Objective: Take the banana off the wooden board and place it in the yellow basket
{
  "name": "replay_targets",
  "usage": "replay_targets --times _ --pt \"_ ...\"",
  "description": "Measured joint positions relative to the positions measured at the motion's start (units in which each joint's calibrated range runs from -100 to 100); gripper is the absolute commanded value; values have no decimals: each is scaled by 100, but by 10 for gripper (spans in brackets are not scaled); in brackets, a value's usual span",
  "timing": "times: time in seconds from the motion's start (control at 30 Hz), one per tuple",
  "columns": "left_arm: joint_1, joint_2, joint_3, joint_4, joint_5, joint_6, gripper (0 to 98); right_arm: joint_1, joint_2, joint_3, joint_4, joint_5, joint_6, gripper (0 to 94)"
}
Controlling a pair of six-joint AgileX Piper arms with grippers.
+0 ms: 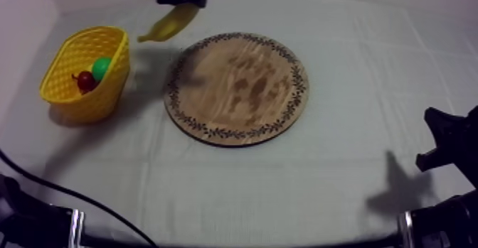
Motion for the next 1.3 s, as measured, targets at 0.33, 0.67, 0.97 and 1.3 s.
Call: replay_targets --times 0.33,0.67,0.97,1.3 --pt "-357 -1650 1808 -44 178 -344 217 0 0 0 0 0 0 3" --pt "-1071 -1941 1605 -184 44 -658 219 0 0 0 0 1 0 3" --pt "-1744 -1293 1386 -263 -346 -691 225 0 0 0 0 1 0 3" --pt "-2266 -510 1713 -283 -491 -821 226 0 0 0 0 1 0 3"
